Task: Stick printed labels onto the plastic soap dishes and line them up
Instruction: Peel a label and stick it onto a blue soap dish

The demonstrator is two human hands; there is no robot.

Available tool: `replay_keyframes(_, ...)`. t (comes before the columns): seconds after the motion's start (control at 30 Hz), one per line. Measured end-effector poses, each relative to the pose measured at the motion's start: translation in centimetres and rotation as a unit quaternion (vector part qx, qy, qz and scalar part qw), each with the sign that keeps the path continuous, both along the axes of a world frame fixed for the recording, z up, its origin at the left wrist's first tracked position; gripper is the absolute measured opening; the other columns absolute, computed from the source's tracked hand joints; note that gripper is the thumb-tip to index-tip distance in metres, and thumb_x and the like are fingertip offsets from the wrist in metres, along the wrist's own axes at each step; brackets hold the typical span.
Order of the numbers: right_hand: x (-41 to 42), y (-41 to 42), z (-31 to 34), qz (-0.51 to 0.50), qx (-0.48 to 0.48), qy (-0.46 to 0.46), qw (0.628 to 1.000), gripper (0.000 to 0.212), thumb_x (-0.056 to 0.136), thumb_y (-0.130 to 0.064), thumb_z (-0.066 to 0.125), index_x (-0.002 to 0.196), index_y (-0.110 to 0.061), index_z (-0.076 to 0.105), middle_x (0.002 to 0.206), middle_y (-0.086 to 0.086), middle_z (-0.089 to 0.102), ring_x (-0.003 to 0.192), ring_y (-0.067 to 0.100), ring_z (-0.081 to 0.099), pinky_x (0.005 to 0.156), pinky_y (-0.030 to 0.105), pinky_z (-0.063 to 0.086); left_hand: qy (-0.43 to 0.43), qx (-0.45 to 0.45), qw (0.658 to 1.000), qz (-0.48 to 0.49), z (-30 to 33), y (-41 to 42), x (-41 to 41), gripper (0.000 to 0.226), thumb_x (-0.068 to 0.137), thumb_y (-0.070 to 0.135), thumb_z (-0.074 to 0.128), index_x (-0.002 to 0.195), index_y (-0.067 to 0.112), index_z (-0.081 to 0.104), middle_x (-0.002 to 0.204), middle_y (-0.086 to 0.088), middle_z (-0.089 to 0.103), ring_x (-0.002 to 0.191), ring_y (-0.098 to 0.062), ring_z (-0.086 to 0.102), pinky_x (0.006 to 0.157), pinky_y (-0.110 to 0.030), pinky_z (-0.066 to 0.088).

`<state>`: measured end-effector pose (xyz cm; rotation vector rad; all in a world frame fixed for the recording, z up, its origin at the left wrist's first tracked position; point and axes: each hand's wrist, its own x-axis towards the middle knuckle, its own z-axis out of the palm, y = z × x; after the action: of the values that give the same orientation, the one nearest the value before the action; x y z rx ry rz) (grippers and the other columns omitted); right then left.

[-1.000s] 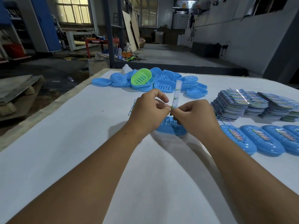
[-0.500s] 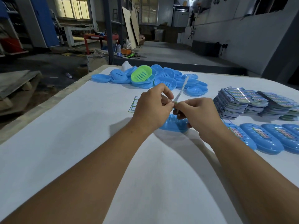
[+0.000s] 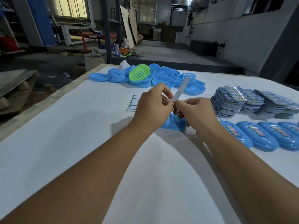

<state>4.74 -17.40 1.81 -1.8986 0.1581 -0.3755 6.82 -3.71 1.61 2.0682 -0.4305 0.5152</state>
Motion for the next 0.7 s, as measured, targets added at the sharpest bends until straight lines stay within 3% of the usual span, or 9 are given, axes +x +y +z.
replay_keyframes(0.17, -0.06, 0.16, -0.25, -0.016, -0.098, -0.055, 0.994, 0.021, 0.082, -0.024, 0.065, 0.066, -0.018, 0.076, 0.064, 0.003, 0.071, 0.056, 0.013, 0.058, 0.055, 0.033, 0.049, 0.108, -0.128, 0.985, -0.048, 0.14, 0.23, 0.4, 0.019, 0.085, 0.011, 0.069, 0.101, 0.022, 0.068, 0.083, 0.005, 0.077, 0.081, -0.008, 0.073, 0.076, -0.027, 0.057)
replay_keyframes(0.3, -0.27, 0.22, -0.15, -0.025, -0.167, -0.095, 0.981, 0.019, 0.085, -0.022, 0.062, 0.073, -0.023, 0.077, 0.064, -0.011, 0.072, 0.064, 0.009, 0.066, 0.065, 0.034, 0.056, 0.154, -0.221, 0.958, -0.102, 0.38, 0.3, 0.29, 0.018, 0.086, 0.0, 0.07, 0.086, 0.018, 0.068, 0.071, 0.005, 0.075, 0.072, -0.007, 0.074, 0.062, -0.013, 0.05)
replay_keyframes(0.53, -0.08, 0.12, -0.28, -0.014, -0.189, -0.104, 0.976, 0.019, 0.088, -0.022, 0.062, 0.078, -0.025, 0.078, 0.07, -0.01, 0.074, 0.069, 0.009, 0.068, 0.071, 0.036, 0.058, 0.158, -0.204, 0.959, -0.116, 0.27, 0.33, 0.51, 0.013, 0.093, 0.008, 0.067, 0.096, 0.021, 0.066, 0.083, 0.0, 0.077, 0.077, -0.008, 0.075, 0.059, -0.015, 0.051)
replay_keyframes(0.7, 0.04, -0.06, -0.33, -0.011, -0.197, -0.102, 0.975, 0.016, 0.086, -0.024, 0.065, 0.083, -0.025, 0.08, 0.069, -0.014, 0.073, 0.066, 0.004, 0.066, 0.067, 0.029, 0.056, 0.15, -0.179, 0.965, -0.115, 0.2, 0.66, 0.62, 0.019, 0.092, 0.007, 0.067, 0.103, 0.023, 0.066, 0.086, -0.001, 0.078, 0.078, -0.005, 0.074, 0.064, -0.013, 0.05)
